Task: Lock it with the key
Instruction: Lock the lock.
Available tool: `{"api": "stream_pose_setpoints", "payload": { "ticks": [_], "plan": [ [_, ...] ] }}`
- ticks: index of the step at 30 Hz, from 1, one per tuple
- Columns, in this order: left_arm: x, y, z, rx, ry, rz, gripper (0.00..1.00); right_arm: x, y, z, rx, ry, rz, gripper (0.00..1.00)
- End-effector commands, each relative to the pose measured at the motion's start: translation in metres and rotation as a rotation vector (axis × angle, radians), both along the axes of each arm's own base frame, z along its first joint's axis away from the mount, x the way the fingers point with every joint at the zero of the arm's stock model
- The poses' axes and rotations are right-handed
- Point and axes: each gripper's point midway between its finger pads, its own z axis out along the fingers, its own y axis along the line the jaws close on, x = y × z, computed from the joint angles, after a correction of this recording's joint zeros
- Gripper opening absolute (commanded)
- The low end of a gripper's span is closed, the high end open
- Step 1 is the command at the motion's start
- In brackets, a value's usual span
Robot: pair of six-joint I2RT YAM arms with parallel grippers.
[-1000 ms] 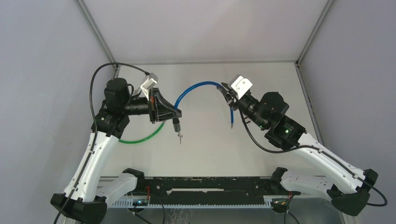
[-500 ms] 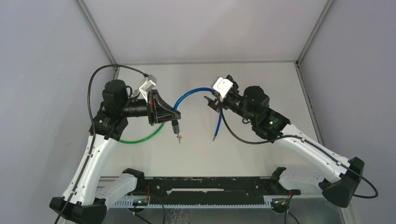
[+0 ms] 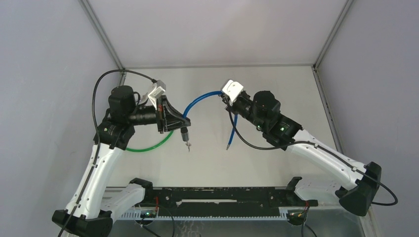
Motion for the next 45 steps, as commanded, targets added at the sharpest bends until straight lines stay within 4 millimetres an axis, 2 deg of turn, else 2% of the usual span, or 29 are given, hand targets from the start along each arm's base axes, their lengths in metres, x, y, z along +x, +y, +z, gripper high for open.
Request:
{"api": "stream_pose_setpoints", "payload": {
  "ticks": [1,5,8,10,11,17,21,26,31,37,43,45],
  "plan": [
    [0.024,0.008,0.011,0.041,-0.118,0.133,0.34,-0.010,-0.035,0.059,0.128,0.042,-0.175,0.00],
    [0.057,0.023,0.013,0.080,-0.167,0.339,0.64,-0.018,-0.041,0.061,0.059,0.114,-0.280,0.00],
    [0.076,0.038,0.019,0.073,-0.229,0.496,0.75,-0.025,-0.038,0.063,0.031,0.180,-0.311,0.00],
    [0.082,0.047,0.024,0.062,-0.260,0.573,0.77,-0.028,-0.036,0.065,0.009,0.220,-0.329,0.00],
    [0.084,0.052,0.026,0.062,-0.273,0.609,0.77,-0.030,-0.036,0.072,0.010,0.231,-0.337,0.00],
    [0.091,0.089,0.035,0.095,-0.385,0.829,0.79,-0.036,-0.033,0.071,-0.060,0.307,-0.352,0.00],
    [0.085,0.101,0.038,0.121,-0.456,0.869,0.80,-0.038,-0.031,0.069,-0.072,0.320,-0.343,0.00],
    [0.073,0.096,0.047,0.109,-0.519,0.816,0.79,-0.039,-0.031,0.067,-0.085,0.330,-0.340,0.00],
    [0.078,0.090,0.040,0.130,-0.513,0.786,0.79,-0.038,-0.034,0.068,-0.082,0.342,-0.364,0.00],
    [0.076,0.068,0.033,0.155,-0.559,0.700,0.78,-0.037,-0.036,0.065,-0.090,0.349,-0.382,0.00],
    [0.064,0.048,0.042,0.113,-0.543,0.580,0.79,-0.038,-0.035,0.062,-0.101,0.351,-0.373,0.00],
    [0.067,0.046,0.044,0.117,-0.531,0.573,0.79,-0.039,-0.036,0.062,-0.101,0.351,-0.371,0.00]
  ]
}}
